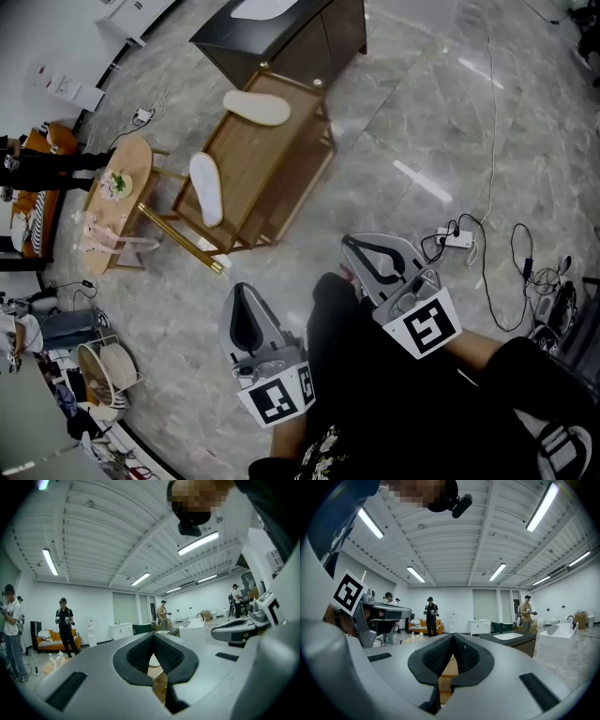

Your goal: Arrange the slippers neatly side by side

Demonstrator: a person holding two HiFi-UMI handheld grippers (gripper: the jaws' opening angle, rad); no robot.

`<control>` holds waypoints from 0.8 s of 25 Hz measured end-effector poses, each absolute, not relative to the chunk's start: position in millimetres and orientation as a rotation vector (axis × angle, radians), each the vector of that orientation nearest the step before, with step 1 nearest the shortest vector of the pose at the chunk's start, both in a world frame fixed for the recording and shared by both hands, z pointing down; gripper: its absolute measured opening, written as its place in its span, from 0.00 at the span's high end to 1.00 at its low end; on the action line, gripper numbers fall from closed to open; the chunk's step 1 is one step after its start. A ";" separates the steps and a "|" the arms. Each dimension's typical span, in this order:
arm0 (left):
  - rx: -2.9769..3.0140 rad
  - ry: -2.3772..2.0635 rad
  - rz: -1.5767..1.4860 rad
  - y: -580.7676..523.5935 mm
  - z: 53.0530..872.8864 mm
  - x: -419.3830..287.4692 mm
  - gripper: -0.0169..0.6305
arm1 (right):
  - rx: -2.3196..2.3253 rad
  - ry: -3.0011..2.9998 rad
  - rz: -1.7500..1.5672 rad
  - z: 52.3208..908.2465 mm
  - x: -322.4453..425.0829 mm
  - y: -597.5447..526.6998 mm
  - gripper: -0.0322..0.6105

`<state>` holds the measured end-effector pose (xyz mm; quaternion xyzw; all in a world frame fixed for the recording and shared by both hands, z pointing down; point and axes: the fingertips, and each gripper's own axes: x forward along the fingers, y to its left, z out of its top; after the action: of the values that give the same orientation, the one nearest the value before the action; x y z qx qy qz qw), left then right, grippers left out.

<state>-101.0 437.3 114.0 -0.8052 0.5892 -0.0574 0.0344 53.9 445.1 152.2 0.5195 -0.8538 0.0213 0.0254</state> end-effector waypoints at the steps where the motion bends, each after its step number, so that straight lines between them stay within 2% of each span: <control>1: -2.473 1.814 -0.184 439.3 115.4 -101.6 0.97 | 1.610 -2.644 0.067 152.2 53.9 446.0 0.95; 20: -2.516 1.776 -0.196 413.5 128.1 -97.1 0.97 | 1.738 -2.562 -0.011 149.8 69.3 428.8 0.95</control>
<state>-97.1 413.5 128.1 -0.8151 0.5751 -0.0634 0.0279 69.3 428.8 149.8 0.5612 -0.8274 -0.0036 0.0230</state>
